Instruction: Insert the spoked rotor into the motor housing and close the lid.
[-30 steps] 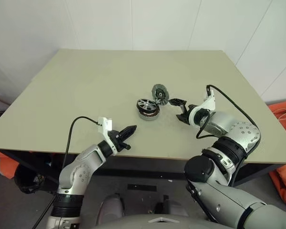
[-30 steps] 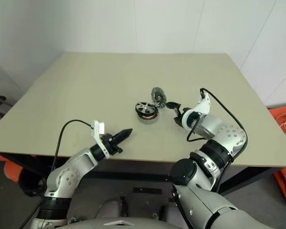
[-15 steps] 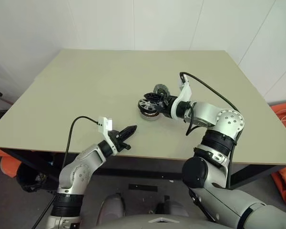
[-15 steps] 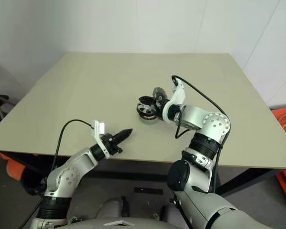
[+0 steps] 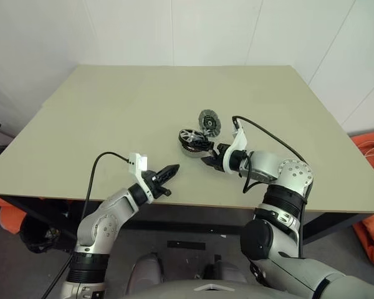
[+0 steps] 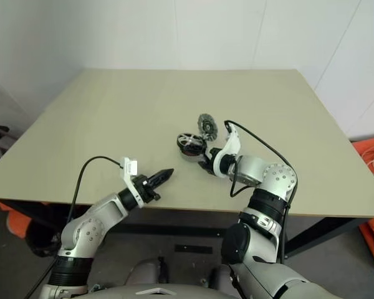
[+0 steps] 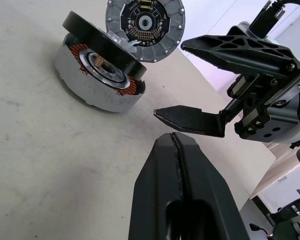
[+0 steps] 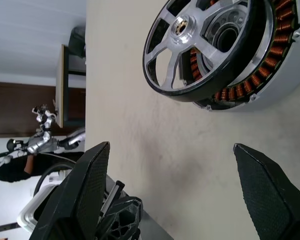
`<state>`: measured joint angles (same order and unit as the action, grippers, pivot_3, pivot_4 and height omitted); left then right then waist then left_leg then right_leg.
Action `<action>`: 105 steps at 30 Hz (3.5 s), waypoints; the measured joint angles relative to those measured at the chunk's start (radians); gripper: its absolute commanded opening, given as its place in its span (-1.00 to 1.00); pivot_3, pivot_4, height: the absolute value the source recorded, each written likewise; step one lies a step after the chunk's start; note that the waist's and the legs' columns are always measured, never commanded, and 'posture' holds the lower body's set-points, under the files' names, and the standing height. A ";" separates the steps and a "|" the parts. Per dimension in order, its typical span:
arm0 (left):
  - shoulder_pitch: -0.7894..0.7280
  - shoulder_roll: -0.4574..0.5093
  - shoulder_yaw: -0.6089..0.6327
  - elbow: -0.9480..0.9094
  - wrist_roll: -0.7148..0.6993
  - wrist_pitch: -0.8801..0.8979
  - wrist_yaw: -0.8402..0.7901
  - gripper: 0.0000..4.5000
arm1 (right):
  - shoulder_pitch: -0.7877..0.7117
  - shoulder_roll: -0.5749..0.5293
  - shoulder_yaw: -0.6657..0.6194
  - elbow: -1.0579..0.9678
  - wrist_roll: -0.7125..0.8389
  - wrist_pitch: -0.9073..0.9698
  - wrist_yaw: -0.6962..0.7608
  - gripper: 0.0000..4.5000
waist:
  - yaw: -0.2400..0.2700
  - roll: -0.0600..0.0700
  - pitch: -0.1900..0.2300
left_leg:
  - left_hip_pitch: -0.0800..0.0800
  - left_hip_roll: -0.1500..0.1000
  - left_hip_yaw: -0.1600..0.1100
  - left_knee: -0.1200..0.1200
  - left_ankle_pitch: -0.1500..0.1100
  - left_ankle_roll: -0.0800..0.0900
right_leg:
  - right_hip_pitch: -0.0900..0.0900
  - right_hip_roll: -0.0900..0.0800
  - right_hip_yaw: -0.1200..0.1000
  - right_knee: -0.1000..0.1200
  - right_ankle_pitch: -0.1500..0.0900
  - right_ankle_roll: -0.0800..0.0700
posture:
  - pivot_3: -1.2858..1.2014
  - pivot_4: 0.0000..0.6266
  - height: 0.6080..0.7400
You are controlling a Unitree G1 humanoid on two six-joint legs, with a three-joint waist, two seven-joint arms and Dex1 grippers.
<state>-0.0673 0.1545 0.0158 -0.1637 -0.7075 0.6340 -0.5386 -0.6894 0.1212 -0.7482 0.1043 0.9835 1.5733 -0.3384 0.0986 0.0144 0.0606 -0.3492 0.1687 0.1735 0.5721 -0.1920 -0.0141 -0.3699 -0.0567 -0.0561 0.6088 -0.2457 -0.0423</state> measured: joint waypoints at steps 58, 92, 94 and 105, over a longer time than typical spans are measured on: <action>0.000 0.002 -0.001 0.000 0.001 0.005 -0.003 -1.00 | 0.068 0.000 0.220 0.228 0.316 -0.538 -0.160 -0.17 | -0.002 0.000 0.000 | -0.001 0.000 0.000 0.001 0.000 0.000 | -0.001 0.000 0.000 0.000 0.000 0.000 | 0.03 -1.00 1.00; -0.004 0.003 0.000 0.000 0.002 0.004 -0.020 -1.00 | 0.137 -0.036 0.242 0.205 0.380 -0.548 -0.005 -0.88 | -0.002 0.000 0.000 | -0.002 0.000 0.000 0.001 0.000 0.000 | -0.001 0.000 0.000 0.000 0.000 -0.001 | 0.03 -1.00 1.00; -0.004 0.003 0.000 0.000 0.002 0.004 -0.020 -1.00 | 0.139 -0.040 0.243 0.205 0.374 -0.551 0.002 -0.88 | -0.002 0.000 0.000 | -0.002 0.000 0.000 0.001 0.000 0.000 | -0.001 0.000 0.000 0.000 0.000 -0.001 | 0.03 -1.00 1.00; -0.004 0.003 0.000 0.000 0.002 0.005 -0.020 -1.00 | 0.148 -0.042 0.261 0.205 0.344 -0.567 0.020 -0.88 | -0.002 0.000 0.000 | -0.002 0.000 0.000 0.001 0.000 0.001 | -0.001 0.000 0.000 0.000 -0.001 -0.002 | 0.03 -1.00 1.00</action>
<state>-0.0718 0.1576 0.0154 -0.1638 -0.7054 0.6387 -0.5583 -0.5414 0.0791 -0.4873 0.3094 1.3271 1.0061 -0.3189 0.0965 0.0140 0.0604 -0.3509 0.1689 0.1736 0.5728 -0.1922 -0.0135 -0.3709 -0.0566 -0.0562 0.6087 -0.2466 -0.0444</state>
